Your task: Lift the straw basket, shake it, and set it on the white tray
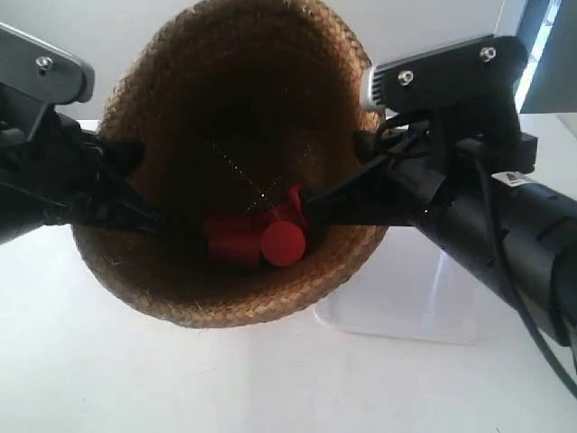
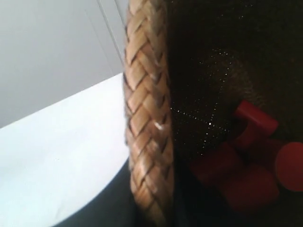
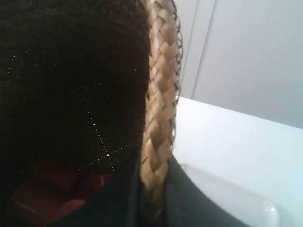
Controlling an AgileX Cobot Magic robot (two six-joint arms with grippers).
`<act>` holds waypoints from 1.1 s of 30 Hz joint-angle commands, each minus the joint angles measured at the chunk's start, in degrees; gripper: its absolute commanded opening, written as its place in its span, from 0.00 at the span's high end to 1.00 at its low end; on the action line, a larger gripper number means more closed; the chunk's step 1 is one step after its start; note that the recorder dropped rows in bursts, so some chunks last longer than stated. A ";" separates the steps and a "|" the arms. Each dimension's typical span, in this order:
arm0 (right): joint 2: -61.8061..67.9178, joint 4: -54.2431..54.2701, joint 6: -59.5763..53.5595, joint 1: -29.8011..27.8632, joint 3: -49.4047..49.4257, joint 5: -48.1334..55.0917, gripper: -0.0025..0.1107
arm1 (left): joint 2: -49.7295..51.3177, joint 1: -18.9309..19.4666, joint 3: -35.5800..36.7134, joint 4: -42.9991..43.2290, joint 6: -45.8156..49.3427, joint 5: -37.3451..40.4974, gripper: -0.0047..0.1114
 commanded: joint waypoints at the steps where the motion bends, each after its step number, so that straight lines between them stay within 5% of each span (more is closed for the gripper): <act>1: -1.77 -4.26 -1.21 -0.32 -0.69 0.65 0.98 | -2.76 -0.18 -0.30 2.49 2.15 5.06 0.96; 24: -1.87 -1.64 -2.00 -0.32 -0.69 1.35 0.98 | -2.76 -0.05 -0.40 1.90 1.77 7.81 0.96; 33: -1.91 2.42 -4.45 -0.32 -3.93 -0.21 0.98 | -2.66 -0.05 -8.04 -1.34 4.18 10.65 0.96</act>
